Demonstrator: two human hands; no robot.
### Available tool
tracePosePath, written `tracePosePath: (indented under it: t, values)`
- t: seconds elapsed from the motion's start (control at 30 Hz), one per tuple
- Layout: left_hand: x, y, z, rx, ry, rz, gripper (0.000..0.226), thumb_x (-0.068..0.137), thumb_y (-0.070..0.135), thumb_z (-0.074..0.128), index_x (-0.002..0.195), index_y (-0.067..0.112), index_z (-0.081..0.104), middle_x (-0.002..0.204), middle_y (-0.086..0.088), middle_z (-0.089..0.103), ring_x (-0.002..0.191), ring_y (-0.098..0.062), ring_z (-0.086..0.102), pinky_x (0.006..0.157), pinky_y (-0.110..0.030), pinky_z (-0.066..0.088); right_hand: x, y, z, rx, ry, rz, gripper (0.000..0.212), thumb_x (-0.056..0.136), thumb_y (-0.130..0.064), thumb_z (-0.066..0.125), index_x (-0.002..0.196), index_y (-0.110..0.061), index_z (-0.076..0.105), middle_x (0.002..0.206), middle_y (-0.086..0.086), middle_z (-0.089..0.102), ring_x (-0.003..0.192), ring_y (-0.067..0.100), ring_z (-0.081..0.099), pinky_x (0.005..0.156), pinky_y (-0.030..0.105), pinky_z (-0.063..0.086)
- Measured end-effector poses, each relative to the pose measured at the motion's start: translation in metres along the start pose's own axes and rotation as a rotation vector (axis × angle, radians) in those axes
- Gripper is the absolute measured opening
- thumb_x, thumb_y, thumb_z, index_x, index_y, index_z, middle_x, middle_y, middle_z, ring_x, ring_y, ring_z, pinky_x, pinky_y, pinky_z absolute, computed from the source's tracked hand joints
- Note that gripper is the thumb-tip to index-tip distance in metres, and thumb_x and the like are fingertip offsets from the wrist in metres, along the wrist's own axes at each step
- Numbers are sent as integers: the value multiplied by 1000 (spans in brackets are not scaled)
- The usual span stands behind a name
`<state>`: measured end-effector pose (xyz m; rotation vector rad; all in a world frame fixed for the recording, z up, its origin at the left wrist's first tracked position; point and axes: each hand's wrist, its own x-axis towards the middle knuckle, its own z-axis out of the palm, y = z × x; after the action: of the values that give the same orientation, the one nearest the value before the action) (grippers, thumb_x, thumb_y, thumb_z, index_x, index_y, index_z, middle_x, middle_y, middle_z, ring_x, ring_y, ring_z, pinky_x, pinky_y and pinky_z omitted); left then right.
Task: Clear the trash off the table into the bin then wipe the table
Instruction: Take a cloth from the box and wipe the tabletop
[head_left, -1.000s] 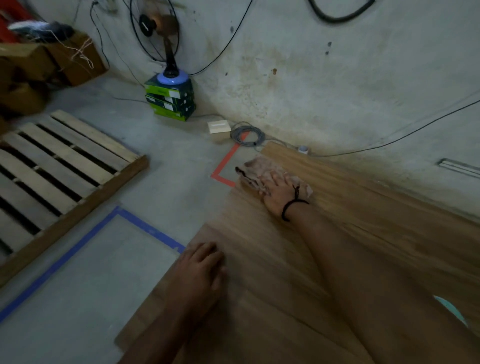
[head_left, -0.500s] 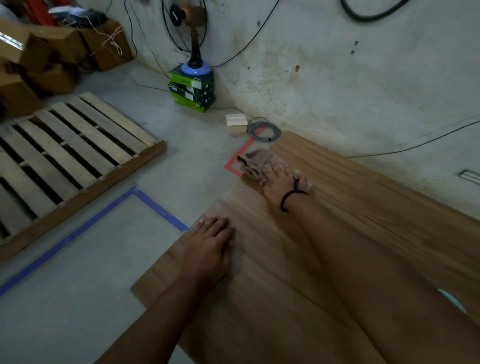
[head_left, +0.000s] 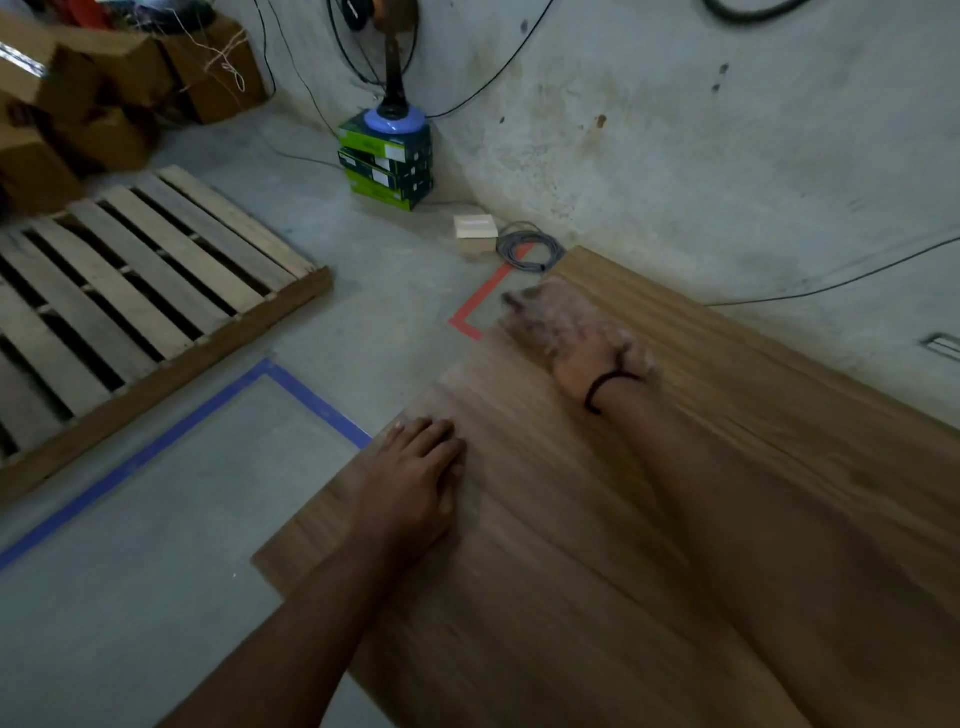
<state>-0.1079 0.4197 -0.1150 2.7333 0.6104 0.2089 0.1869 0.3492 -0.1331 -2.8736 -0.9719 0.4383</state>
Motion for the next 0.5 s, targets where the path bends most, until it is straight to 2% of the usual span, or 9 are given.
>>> tracePosePath:
  t: [0.07,0.1,0.17,0.23,0.37,0.43,0.5]
  values:
    - [1,0,1,3,-1,5,53,93,42,29,127,21,63,139,-3,56,132,-25,47,115,-40,27,12,32,-19,-25,12,185,65,86,-60,9,149,-43,12,163,-8,4,149,31,5,117,57,11]
    - [1,0,1,4,5,7,52,93,42,30,127,21,63,139,-3,56,132,-25,48,115,-40,27,8,40,-25,-24,4,213,61,90,-60,16,149,-45,11,163,-10,2,149,30,4,117,57,11]
    - [2,-1,2,-1,24,6,50,93,40,32,124,20,65,136,-3,59,129,-26,50,114,-42,31,-16,30,-34,-9,-23,140,56,96,-54,22,150,-42,10,163,-7,1,149,32,3,118,56,9]
    - [2,-2,2,1,22,6,49,93,40,33,123,20,66,135,-4,59,128,-27,51,113,-43,33,-54,3,-26,-41,-28,-10,54,100,-47,24,152,-39,10,163,-3,2,149,32,3,118,56,6]
    - [2,-3,3,18,13,22,48,93,39,35,123,20,66,135,-4,59,128,-27,51,112,-44,35,-137,-21,-3,-115,7,-278,52,99,-52,25,148,-49,9,163,-11,2,150,24,0,115,61,1]
    - [2,-2,2,30,-3,23,48,93,39,34,124,20,65,136,-5,59,129,-28,50,111,-45,35,-145,-12,-3,-148,-11,-322,52,96,-56,19,147,-50,10,162,-13,3,150,23,1,115,61,2]
    - [3,-2,1,39,-16,24,49,94,40,32,125,20,65,136,-6,58,129,-28,50,111,-48,36,-125,2,-11,-99,-7,-257,58,92,-55,12,149,-43,16,163,-7,7,150,26,5,117,56,4]
